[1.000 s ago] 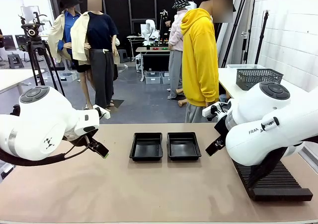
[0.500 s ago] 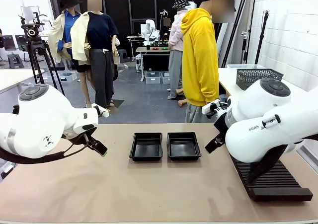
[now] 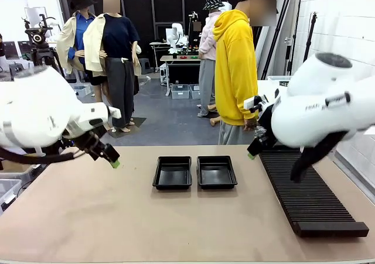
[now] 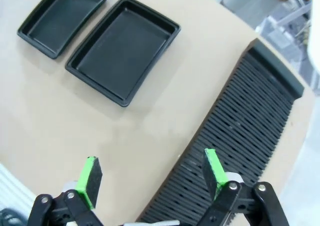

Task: Inspect and transfer BCBs to ESD trays.
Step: Pick up the Blank PCB from the PCB Rack and place it in the left ESD tray.

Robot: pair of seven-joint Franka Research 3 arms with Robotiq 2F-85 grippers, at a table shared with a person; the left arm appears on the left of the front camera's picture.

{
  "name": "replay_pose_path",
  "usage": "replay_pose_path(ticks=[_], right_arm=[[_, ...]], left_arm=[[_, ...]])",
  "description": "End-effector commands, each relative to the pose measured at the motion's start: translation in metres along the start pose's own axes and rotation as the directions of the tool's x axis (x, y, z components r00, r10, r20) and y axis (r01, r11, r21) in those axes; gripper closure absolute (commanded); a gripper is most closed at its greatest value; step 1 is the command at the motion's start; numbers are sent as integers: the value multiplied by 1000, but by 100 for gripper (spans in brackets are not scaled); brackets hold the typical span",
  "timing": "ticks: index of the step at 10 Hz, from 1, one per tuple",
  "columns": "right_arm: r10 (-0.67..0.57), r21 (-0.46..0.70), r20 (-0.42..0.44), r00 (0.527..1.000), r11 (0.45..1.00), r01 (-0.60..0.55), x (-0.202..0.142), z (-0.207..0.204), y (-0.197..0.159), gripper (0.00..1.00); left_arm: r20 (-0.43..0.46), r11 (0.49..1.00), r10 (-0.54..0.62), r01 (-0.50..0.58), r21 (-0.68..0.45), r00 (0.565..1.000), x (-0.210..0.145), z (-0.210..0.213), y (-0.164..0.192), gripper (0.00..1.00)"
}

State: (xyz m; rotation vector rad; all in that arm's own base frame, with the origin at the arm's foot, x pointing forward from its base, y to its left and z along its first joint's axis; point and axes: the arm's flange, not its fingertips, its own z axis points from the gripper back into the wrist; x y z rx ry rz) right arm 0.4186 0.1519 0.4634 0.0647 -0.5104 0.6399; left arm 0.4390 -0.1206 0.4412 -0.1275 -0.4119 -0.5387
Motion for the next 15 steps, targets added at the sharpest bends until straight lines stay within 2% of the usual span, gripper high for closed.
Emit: replay_pose_path(ticks=[1,3,5,6,7,10,12,14,15], right_arm=[[-49,161,-38,998,985,55,12,26,-21,0],[-137,277,-48,989,950,145,13,51,-45,0],[-308,482,19,951,836,261,-4,69,-82,0],[-374,546,23,927,781,302,-17,75,-96,0],[-394,556,53,918,775,300,-27,82,-104,0],[-498,710,98,861,641,290,-75,99,-138,0],[-577,743,97,811,585,327,-112,98,-158,0],[-608,794,91,789,523,311,-145,78,-180,0],[-627,827,115,770,490,276,-164,68,-189,0]], left_arm=[[-24,973,87,-90,-214,996,13,35,41,0],[40,922,211,-185,-341,977,15,61,73,0],[82,867,297,-232,-442,952,4,74,100,0],[79,822,319,-235,-520,944,-4,79,114,0],[89,793,323,-218,-569,942,-12,81,125,0],[162,697,433,-215,-684,887,-50,91,172,0],[142,632,548,-298,-715,824,-82,88,207,0],[123,581,612,-339,-740,781,-103,84,235,0],[107,551,639,-355,-755,762,-111,80,248,0]])
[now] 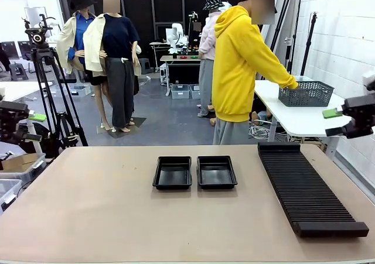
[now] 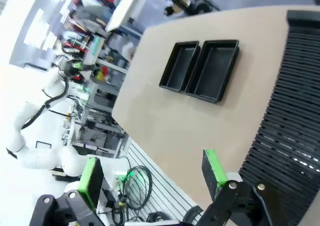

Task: Inspect and transfer BCBs to ESD trays.
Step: Pick up the Blank PCB from the PCB Rack and place it in the left ESD tray.

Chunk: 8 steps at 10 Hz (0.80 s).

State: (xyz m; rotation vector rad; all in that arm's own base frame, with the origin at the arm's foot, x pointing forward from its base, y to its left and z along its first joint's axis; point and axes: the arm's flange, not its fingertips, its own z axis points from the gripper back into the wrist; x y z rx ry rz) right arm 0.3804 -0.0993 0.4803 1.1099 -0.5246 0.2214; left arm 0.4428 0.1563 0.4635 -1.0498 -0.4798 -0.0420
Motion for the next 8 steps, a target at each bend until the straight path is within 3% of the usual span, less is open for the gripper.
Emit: replay_pose_path(ticks=[1,5,8], right_arm=[[7,128,77,997,992,-17,-14,11,-35,0],[-3,270,164,986,962,-42,-41,36,-73,0],[21,290,206,978,954,-82,-41,43,-66,0]], left_arm=[[25,998,21,-20,-56,999,12,5,11,0],[30,988,52,-47,-149,998,20,17,30,0],[45,985,60,-51,-163,997,16,22,36,0]])
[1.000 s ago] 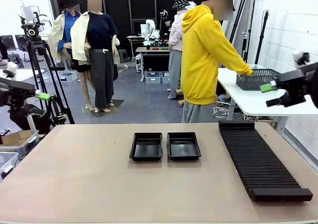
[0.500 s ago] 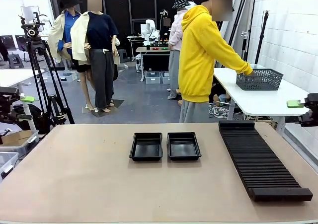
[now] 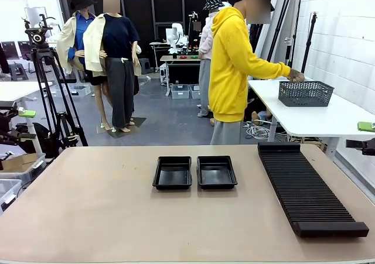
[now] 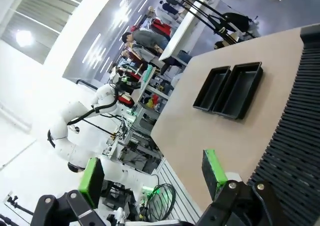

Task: Inspect and transfer BCBs to ESD trays.
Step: Pick up the Blank PCB from the PCB Rack and place it in the left ESD tray.

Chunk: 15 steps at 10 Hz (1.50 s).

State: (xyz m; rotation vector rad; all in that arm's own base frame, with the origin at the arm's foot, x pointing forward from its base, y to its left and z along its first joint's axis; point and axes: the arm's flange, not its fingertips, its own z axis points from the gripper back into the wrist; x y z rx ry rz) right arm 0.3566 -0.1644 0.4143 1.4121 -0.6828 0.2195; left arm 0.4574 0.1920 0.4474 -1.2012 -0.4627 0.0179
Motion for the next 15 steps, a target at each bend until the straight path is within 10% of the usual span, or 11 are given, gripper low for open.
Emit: replay_pose_path(ticks=[1,15], right_arm=[[46,21,10,999,999,-46,11,-6,9,0],[66,10,-21,998,998,-65,19,-10,20,0]], left_arm=[[20,999,-37,38,-36,999,4,4,-1,0],[14,1000,-24,24,-18,1000,3,5,-4,0]])
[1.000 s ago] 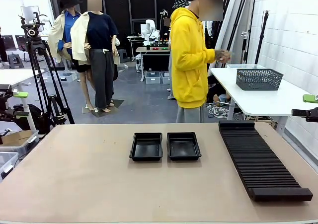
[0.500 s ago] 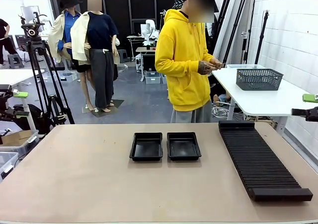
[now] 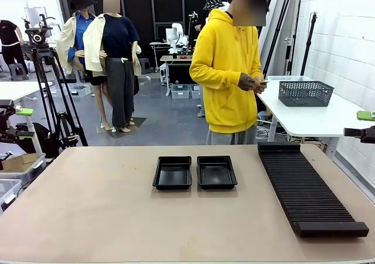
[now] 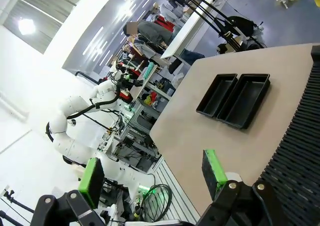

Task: Inspect and transfer BCBs to ESD trays.
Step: Pick up the Blank PCB from the PCB Rack and place it in the left ESD tray.

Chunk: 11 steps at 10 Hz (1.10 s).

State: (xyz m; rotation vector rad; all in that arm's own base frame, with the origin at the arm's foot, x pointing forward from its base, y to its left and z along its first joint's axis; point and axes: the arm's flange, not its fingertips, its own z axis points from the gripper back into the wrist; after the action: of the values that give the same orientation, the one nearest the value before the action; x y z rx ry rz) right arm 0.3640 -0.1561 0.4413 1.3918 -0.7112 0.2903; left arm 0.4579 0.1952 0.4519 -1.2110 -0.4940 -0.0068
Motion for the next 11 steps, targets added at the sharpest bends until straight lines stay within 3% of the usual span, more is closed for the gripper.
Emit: replay_pose_path(ticks=[1,11], right_arm=[[-1,3,2,1000,1000,1,0,0,0,0],[-1,3,2,1000,1000,1,0,0,0,0]], left_arm=[[2,1000,8,-8,-1,1000,0,1,-2,0],[2,1000,8,-8,-1,1000,0,1,-2,0]])
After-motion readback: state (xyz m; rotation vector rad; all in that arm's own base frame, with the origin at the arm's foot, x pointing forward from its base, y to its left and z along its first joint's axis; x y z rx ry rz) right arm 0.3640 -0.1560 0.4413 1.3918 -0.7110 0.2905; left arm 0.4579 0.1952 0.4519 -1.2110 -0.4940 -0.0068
